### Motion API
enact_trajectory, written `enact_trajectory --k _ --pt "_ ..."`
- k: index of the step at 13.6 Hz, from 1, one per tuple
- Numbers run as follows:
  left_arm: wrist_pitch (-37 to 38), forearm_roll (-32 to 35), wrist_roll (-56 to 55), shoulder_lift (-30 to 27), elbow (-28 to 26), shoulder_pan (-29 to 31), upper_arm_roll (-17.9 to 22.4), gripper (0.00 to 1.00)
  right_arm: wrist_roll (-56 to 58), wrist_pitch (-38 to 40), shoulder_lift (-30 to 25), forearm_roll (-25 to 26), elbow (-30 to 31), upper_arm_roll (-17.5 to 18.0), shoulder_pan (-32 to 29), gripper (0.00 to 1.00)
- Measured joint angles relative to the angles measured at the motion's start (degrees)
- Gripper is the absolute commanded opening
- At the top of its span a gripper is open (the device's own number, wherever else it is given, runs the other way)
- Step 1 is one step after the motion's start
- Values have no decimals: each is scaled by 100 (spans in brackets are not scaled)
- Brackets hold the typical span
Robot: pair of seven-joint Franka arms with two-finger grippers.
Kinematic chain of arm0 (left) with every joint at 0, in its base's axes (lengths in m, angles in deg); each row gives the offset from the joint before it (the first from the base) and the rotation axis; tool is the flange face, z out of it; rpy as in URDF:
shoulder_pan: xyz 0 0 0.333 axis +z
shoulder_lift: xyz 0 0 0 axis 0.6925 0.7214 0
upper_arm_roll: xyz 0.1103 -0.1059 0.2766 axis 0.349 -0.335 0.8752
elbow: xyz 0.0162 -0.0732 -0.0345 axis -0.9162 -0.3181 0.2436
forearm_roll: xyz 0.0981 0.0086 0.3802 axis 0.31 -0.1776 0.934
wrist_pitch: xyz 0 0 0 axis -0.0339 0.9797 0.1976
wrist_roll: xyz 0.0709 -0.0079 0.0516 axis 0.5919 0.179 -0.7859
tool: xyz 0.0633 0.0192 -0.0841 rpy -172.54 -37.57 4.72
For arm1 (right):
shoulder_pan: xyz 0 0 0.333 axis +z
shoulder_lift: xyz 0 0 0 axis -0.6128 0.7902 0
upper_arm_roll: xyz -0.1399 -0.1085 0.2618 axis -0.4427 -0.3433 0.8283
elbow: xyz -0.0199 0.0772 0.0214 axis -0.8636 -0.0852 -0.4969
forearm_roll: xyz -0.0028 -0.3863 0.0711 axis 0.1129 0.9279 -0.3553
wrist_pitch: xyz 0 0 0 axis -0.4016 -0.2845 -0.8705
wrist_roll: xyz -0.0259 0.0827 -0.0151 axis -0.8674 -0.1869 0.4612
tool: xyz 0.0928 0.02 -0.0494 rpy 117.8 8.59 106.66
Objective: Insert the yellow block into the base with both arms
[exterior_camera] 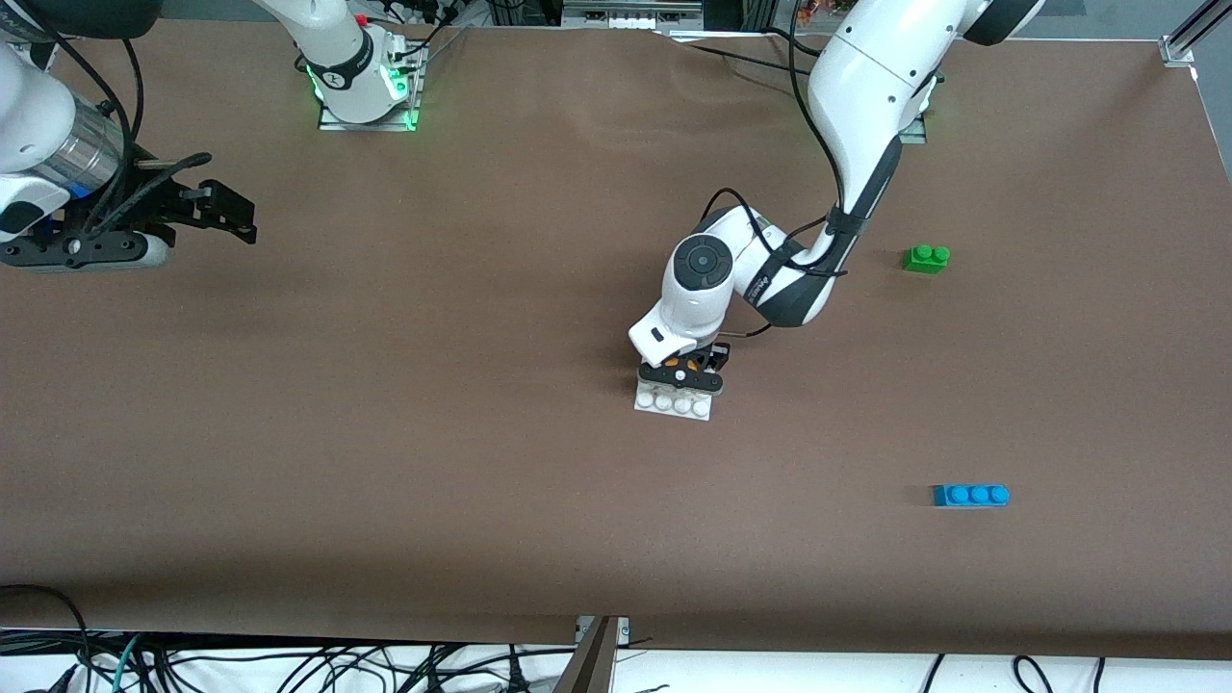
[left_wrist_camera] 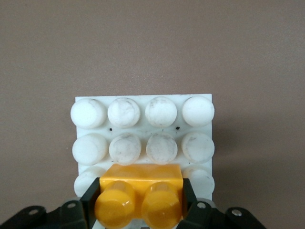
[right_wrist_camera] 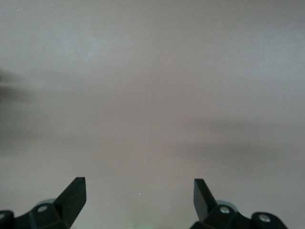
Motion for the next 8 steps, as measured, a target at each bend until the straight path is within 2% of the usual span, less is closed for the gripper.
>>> enact_trajectory --k 5,8 --pt "8 0 -50 -2 64 8 14 100 0 0 4 0 0 0 0 100" --pt "474 -87 -96 -260 239 53 16 100 0 0 4 0 1 0 0 100"
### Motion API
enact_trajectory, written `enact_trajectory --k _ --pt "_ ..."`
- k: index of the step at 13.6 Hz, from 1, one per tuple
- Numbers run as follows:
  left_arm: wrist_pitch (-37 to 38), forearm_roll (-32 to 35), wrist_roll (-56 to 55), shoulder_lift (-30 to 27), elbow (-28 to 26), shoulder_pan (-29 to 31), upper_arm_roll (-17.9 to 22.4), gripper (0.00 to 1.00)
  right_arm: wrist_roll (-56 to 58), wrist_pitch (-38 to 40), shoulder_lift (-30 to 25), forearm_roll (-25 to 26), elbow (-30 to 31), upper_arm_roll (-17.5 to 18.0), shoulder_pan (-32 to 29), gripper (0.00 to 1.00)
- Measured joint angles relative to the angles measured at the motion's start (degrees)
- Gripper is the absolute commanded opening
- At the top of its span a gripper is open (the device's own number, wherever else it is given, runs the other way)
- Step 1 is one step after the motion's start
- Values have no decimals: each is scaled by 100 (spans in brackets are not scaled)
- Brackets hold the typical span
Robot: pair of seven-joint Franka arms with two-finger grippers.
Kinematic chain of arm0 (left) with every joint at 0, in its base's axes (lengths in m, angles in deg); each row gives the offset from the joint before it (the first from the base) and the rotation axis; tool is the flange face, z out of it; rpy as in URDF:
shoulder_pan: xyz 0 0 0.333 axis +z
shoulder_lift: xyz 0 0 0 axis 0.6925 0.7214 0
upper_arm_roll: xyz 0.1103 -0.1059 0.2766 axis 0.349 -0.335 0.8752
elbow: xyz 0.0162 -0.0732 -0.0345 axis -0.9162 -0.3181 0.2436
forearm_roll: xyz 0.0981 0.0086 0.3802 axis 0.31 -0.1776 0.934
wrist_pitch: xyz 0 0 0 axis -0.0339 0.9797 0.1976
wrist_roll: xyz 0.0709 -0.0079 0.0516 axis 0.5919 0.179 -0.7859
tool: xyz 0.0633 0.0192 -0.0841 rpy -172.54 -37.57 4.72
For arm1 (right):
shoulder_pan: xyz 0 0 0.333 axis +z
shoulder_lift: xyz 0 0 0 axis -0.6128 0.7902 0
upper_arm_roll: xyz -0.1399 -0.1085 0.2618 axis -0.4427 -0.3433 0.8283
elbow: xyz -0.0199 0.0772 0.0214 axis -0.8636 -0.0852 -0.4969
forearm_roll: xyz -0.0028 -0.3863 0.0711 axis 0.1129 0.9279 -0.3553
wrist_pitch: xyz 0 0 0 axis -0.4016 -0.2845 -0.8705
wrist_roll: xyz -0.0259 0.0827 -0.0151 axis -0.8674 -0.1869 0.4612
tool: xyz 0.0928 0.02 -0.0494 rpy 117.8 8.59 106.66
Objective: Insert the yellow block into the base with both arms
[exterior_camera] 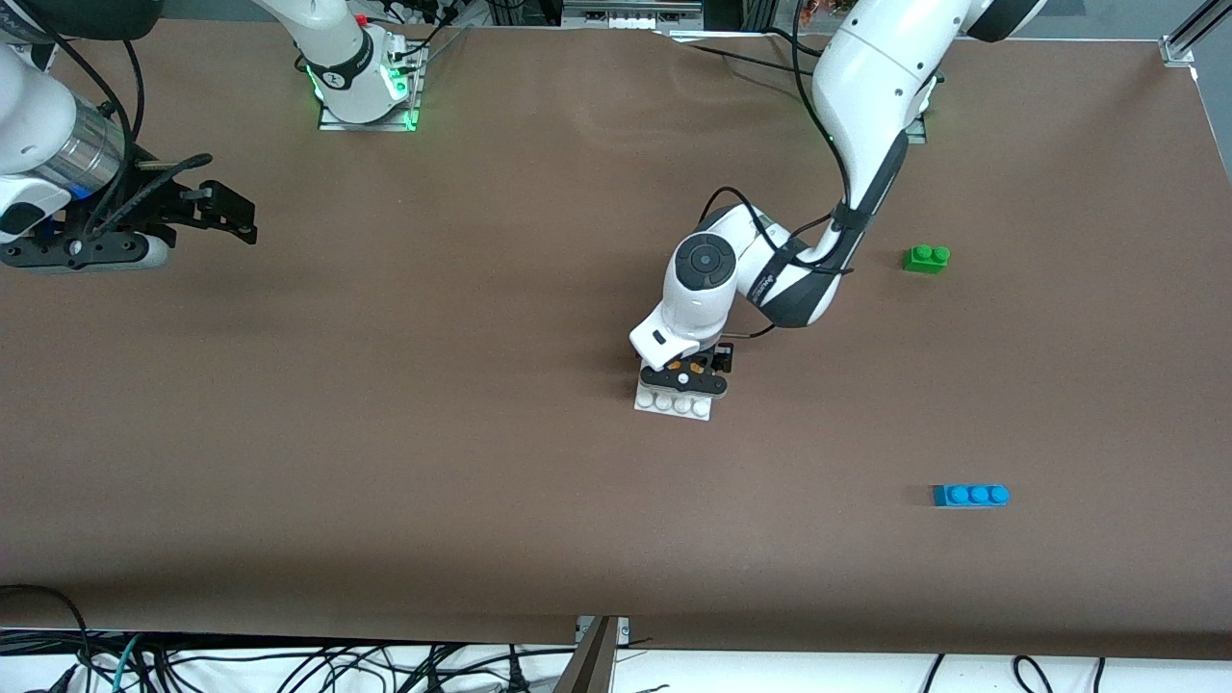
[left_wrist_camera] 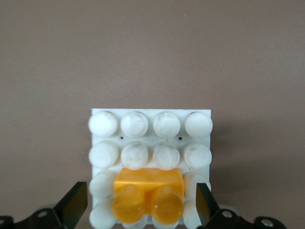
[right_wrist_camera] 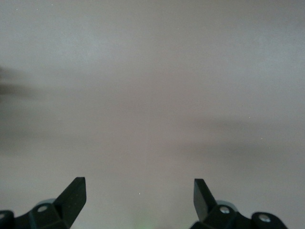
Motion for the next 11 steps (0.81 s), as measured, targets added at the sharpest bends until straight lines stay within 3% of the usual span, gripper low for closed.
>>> enact_trajectory --k 7,11 --pt "2334 -258 220 -1382 156 691 25 100 0 -1 0 3 2 3 1 100" --pt "4046 -415 1334 -1704 1026 1183 51 100 0 -1 4 59 2 27 4 100"
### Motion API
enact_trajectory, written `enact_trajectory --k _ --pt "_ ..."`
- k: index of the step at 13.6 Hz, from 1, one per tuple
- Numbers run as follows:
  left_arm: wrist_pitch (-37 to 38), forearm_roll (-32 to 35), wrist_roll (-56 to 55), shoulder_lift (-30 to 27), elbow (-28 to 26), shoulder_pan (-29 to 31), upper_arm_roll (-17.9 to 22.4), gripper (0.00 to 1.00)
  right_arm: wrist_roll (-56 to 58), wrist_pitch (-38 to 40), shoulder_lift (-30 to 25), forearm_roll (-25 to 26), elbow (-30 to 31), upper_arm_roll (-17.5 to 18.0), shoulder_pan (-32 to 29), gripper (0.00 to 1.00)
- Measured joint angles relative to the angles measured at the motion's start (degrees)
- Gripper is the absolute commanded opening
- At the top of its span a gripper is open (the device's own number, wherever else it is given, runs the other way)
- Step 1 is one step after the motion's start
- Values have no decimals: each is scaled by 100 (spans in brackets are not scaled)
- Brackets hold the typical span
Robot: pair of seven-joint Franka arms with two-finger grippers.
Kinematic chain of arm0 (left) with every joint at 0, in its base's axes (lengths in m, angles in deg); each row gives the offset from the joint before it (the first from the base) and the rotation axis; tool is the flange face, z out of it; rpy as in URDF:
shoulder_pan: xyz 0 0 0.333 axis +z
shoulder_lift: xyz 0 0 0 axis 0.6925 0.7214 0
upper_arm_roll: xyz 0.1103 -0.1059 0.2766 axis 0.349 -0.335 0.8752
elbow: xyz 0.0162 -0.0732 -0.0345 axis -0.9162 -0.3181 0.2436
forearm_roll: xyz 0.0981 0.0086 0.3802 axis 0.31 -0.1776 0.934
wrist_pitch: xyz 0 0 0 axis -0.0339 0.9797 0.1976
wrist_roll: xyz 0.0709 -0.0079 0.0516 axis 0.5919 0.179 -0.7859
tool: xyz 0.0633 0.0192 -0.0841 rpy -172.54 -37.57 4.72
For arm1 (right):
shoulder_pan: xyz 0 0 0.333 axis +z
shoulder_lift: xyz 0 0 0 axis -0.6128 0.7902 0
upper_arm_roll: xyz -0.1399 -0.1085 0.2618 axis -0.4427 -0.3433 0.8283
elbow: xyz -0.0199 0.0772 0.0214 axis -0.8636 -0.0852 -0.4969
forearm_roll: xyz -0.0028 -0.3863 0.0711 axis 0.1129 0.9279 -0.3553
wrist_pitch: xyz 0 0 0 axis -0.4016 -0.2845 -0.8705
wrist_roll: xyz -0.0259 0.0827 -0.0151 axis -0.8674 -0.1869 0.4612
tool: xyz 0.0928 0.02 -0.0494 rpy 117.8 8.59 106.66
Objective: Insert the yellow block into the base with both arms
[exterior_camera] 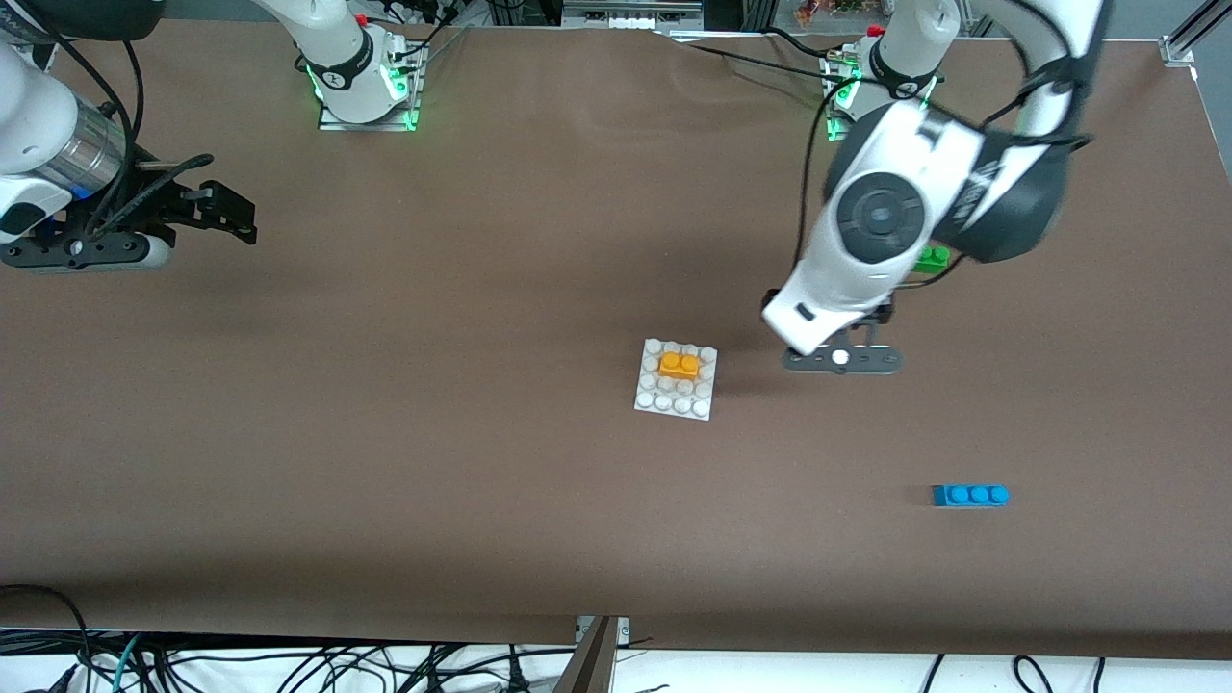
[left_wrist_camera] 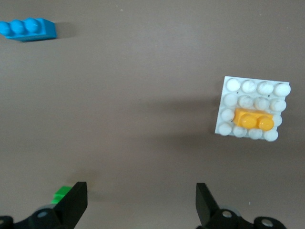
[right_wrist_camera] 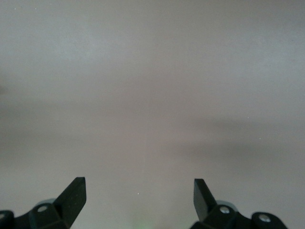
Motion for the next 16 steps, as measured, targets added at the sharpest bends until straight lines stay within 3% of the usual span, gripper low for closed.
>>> enact_trajectory --k 4,10,16 --pt "306 -558 1276 -584 120 673 363 100 0 -4 61 37 1 53 11 100" --pt "-211 -602 1754 -2097 -1225 806 1404 100 -2 -95 122 60 1 62 67 100" --pt "-517 -605 2124 -2600 -1901 1285 913 100 -2 -137 133 74 0 39 65 100"
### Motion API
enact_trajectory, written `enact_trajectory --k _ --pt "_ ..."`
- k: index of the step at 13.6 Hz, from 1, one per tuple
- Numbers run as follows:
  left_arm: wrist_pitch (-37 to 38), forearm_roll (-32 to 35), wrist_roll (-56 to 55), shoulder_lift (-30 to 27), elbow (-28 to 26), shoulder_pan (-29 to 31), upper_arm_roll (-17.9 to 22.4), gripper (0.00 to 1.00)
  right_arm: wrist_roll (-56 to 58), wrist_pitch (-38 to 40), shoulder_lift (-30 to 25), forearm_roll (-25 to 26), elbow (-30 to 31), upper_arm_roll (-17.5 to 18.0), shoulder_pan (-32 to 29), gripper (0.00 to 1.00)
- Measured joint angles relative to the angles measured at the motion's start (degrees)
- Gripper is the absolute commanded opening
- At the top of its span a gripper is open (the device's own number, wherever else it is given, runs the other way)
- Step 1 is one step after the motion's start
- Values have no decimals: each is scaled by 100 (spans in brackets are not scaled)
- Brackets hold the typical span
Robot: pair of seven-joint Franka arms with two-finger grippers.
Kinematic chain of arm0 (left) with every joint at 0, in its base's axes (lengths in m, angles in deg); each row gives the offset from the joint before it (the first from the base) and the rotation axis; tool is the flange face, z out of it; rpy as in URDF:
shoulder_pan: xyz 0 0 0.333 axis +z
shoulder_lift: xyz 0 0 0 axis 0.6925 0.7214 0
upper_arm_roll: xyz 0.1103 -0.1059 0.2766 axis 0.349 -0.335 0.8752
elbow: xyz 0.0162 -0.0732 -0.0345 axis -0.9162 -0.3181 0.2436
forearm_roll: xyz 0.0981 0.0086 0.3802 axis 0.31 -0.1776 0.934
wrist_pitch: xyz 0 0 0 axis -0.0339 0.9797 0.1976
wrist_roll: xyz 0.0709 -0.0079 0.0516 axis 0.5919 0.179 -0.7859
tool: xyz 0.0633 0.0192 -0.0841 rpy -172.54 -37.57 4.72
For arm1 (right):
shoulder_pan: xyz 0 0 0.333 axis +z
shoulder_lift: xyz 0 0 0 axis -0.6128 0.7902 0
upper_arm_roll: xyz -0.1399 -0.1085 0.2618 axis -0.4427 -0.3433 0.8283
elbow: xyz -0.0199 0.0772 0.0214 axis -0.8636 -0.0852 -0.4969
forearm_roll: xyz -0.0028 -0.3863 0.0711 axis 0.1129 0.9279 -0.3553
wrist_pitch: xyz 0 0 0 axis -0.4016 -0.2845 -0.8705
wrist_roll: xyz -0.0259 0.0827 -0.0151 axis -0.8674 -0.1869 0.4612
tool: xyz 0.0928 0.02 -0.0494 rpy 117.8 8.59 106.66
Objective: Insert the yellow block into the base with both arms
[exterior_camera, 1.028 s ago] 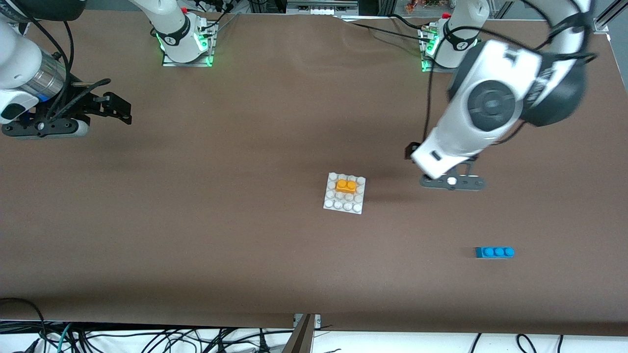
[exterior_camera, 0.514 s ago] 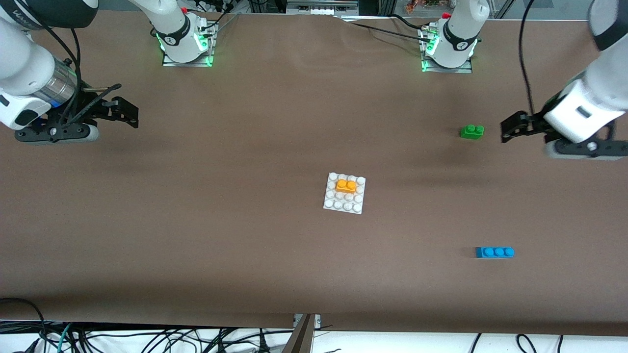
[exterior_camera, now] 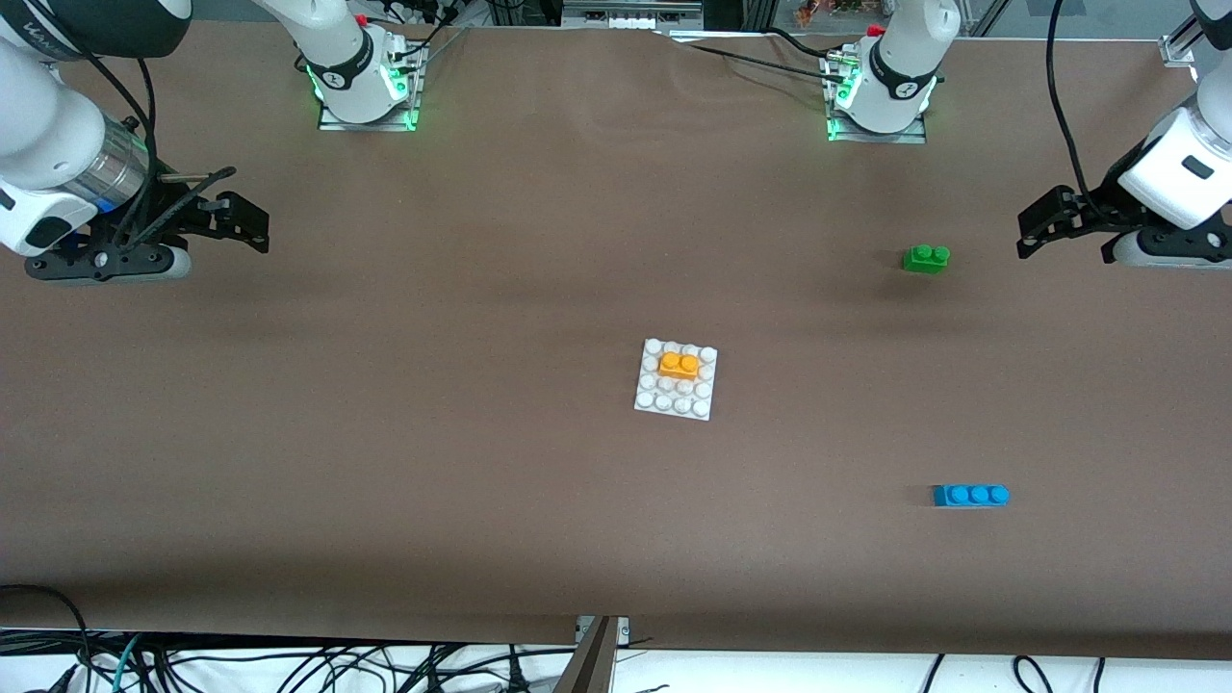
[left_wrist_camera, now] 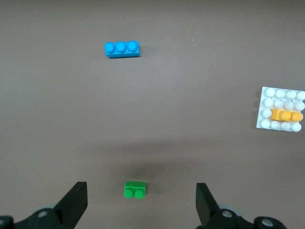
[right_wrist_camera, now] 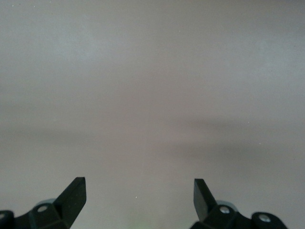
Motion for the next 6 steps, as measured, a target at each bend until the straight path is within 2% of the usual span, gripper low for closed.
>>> enact_trajectory --k 6 --pt "212 0 78 -27 -30 4 -3 100 0 -36 24 33 0 2 2 100"
